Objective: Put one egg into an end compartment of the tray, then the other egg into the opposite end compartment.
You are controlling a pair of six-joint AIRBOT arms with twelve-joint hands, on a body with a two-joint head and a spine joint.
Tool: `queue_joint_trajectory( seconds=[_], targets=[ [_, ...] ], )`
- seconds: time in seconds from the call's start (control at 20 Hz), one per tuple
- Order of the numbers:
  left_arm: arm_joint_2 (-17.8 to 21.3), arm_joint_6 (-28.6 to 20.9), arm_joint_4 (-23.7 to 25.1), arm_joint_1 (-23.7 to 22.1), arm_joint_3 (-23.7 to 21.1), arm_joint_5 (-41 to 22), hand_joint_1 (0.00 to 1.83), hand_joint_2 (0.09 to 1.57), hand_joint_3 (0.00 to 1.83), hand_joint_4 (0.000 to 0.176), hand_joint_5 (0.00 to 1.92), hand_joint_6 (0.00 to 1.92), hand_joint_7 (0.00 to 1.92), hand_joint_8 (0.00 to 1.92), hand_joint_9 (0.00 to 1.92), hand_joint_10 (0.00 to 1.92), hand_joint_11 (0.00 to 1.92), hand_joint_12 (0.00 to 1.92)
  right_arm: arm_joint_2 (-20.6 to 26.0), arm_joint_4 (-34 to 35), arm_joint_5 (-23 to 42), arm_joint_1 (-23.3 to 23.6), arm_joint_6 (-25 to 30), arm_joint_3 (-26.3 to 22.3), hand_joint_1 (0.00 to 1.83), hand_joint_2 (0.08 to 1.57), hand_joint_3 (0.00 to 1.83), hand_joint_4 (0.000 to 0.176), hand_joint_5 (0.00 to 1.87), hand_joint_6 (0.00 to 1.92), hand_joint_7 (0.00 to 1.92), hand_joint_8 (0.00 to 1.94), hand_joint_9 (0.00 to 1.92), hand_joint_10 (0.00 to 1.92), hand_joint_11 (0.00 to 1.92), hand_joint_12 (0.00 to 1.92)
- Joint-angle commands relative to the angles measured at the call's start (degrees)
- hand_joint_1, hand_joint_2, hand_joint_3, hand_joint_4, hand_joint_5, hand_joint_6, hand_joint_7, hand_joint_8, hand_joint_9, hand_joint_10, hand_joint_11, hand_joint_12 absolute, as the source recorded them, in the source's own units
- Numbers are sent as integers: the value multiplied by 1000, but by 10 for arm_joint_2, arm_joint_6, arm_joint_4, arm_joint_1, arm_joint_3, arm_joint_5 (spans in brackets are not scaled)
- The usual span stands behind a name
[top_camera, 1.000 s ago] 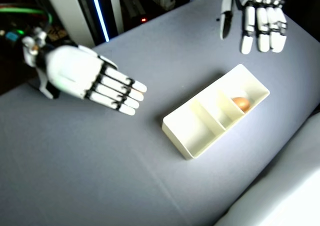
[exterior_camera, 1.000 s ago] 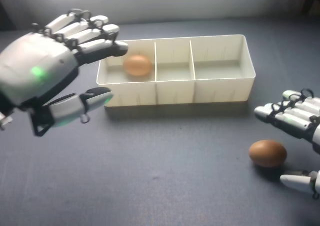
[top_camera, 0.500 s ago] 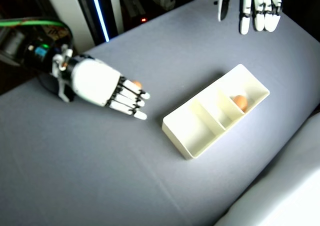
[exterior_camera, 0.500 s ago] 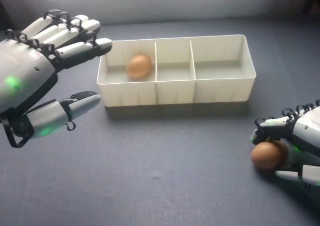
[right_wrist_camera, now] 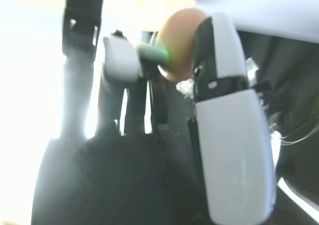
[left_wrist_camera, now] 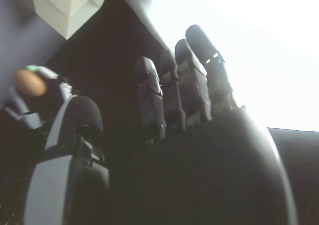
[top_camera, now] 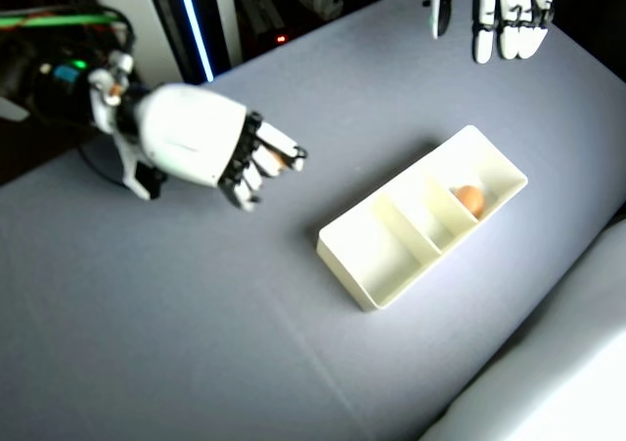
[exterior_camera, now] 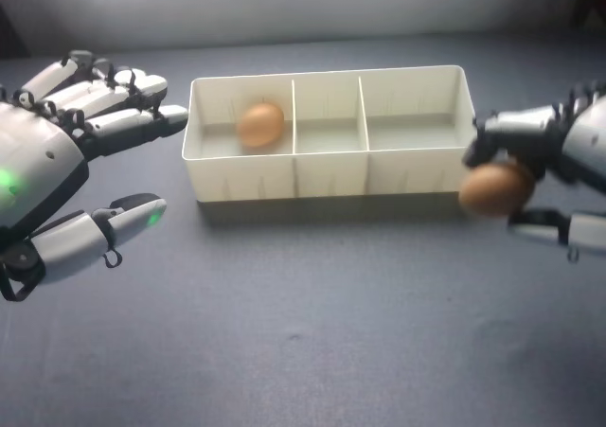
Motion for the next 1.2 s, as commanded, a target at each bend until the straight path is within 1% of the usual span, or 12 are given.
queue_joint_trajectory(
  seconds=[0.0,0.1,0.3,0.45,0.6,0.65,0.7,0.75,0.8,0.85,0.9,1.15],
  targets=[
    [6,-2,-4,0,0,-71,403,1398,0,0,457,4,275,6,253,13,0,1019,2,-4,69,14,2,5,1120,1327,2,0,528,1587,713,1536,701,1533,651,1878],
    [4,-5,-6,5,0,-71,486,1381,0,0,480,6,302,5,298,23,0,1163,-7,-1,66,41,2,23,1143,1318,1,0,543,1636,701,1440,668,1450,540,1788],
    [-1,-8,-7,10,1,-70,474,1371,1,0,474,0,285,0,279,7,0,1263,-44,9,20,98,2,75,1142,1352,8,0,527,1409,649,1818,835,1870,873,1920],
    [-9,-14,-9,15,5,-70,545,1362,0,0,491,6,299,3,301,14,0,1296,-87,18,-40,141,1,126,1162,1327,0,0,545,1399,721,1709,891,1837,920,1921],
    [-20,-27,-13,19,12,-71,498,1389,3,0,456,5,269,4,247,8,0,1049,-131,37,-101,163,-5,179,1291,1286,0,0,556,1386,695,1522,752,1659,679,1875],
    [-20,-27,-13,19,12,-71,450,1393,1,0,445,2,263,1,239,6,0,920,-142,38,-122,169,-6,193,1192,1314,2,0,505,1433,739,1605,832,1727,870,1912],
    [-20,-27,-13,19,12,-71,439,1394,1,3,439,0,268,3,247,10,0,893,-150,46,-136,174,-15,202,1238,1316,0,0,310,998,634,1587,693,1622,735,1919],
    [-20,-27,-13,19,13,-71,449,1391,0,5,443,1,265,1,240,5,0,843,-155,57,-148,178,-32,208,881,1322,1,0,190,658,381,1070,475,1468,516,1907],
    [-20,-27,-13,19,13,-71,449,1391,0,5,443,1,265,1,240,5,0,843,-156,63,-153,180,-42,209,881,1322,1,0,190,658,381,1070,475,1468,516,1907],
    [-21,-27,-13,19,13,-71,401,1388,0,10,445,2,269,2,240,4,0,822,-156,66,-157,181,-48,210,655,1308,0,0,92,271,236,439,147,1203,59,1859],
    [-21,-27,-13,19,13,-71,359,1388,0,26,438,1,260,0,225,2,0,781,-155,68,-157,181,-48,210,592,1296,0,0,31,147,140,212,29,1022,11,1738],
    [-18,-30,-22,29,7,-90,341,1396,1,9,433,1,267,2,249,9,0,854,-131,63,-104,181,-48,159,393,1338,17,0,1,6,92,26,0,789,0,1731]
  ],
)
